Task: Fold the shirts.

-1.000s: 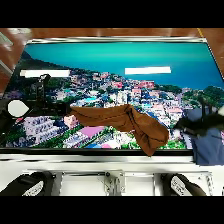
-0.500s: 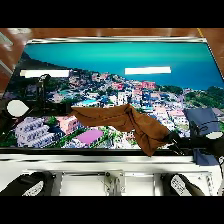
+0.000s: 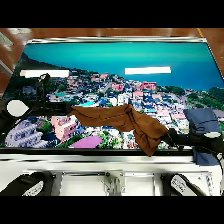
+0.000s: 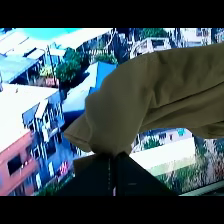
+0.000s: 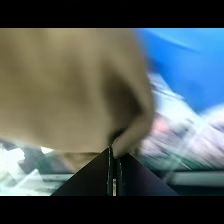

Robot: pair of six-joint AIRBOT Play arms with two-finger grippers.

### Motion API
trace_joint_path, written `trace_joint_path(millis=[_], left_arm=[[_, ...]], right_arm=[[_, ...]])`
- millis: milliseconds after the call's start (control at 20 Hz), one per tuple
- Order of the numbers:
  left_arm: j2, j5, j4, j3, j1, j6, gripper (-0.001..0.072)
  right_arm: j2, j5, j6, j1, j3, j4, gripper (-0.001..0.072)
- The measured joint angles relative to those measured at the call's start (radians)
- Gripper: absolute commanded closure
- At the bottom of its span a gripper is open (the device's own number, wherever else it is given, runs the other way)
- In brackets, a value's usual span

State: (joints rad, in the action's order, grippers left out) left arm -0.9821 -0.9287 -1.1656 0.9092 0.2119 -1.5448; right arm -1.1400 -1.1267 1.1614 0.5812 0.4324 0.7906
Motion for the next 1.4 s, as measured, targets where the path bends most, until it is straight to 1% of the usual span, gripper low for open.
trace_joint_path(millis=[150,250,350,500,700,850,950,1050,1200,1300,1400], left_arm=[[0.008,0.010,-0.002,0.058,-0.044,0.011,0.0670],[0.023,0.012,-0.004,0.152,-0.097,0.025,0.0670],[0.045,0.014,-0.004,0.295,-0.158,0.042,0.0670],[0.080,0.019,-0.004,0.557,-0.227,0.058,0.0670],[0.125,0.019,0.012,0.830,-0.255,0.066,0.0670],[0.180,0.016,-0.027,0.930,-0.263,0.068,0.0670],[0.219,-0.023,-0.114,0.961,-0.266,0.068,0.0670],[0.243,-0.109,-0.204,0.974,-0.267,0.063,0.0670],[0.249,-0.306,-0.326,0.946,-0.267,0.048,0.0670],[0.254,-0.404,-0.373,0.878,-0.268,0.044,0.0670],[0.256,-0.461,-0.402,0.777,-0.268,0.041,0.0670]], right_arm=[[0.052,-0.070,-0.084,0.000,0.116,-0.101,0.0649],[0.114,-0.101,-0.130,0.001,0.250,-0.193,0.0649],[0.186,-0.094,-0.156,0.001,0.430,-0.284,0.0649],[0.275,-0.014,-0.151,0.001,0.730,-0.359,0.0649],[0.325,0.052,-0.106,0.001,1.073,-0.388,0.0649],[0.338,0.048,-0.009,0.001,1.244,-0.337,0.0649],[0.341,-0.018,0.075,0.001,1.319,-0.259,0.0650],[0.343,-0.129,0.139,0.001,1.361,-0.163,0.0650],[0.343,-0.292,0.206,0.001,1.389,-0.012,0.0650],[0.343,-0.383,0.245,0.001,1.394,0.069,0.0650],[0.343,-0.479,0.271,0.001,1.375,0.117,0.0650]])
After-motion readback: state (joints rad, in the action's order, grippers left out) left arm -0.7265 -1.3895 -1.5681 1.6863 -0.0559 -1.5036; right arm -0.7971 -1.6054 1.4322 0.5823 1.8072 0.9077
